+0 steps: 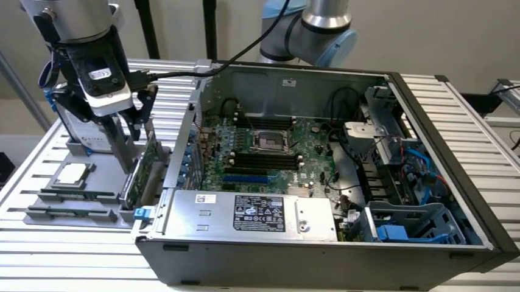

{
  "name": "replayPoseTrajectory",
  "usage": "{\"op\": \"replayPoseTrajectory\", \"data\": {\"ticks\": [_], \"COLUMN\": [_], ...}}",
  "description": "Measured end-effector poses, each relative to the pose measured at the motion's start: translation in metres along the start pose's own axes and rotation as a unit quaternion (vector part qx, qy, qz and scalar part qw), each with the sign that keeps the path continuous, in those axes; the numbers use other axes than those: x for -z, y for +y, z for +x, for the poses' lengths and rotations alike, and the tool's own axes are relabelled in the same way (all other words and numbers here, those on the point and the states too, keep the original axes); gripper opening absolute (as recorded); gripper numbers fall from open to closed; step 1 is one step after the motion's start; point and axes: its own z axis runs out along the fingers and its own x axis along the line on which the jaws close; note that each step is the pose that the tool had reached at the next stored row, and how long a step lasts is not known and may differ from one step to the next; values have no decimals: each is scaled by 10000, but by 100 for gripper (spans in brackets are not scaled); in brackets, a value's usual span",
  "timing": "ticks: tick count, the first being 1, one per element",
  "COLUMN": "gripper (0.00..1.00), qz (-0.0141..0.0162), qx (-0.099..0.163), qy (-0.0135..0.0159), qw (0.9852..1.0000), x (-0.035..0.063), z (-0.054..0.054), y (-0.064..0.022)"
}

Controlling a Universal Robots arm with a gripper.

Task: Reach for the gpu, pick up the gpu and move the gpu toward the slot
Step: 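Pick up the gpu and move the gpu toward the slot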

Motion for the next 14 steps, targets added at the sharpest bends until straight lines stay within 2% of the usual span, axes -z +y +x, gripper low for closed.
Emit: {"op": "replayPoseTrajectory", "data": {"ticks": [14], "gripper": [42], "qz": [-1], "qx": [-349], "qy": [-12], "qw": [9994], "x": [-255], "z": [10], "y": [-8]}}
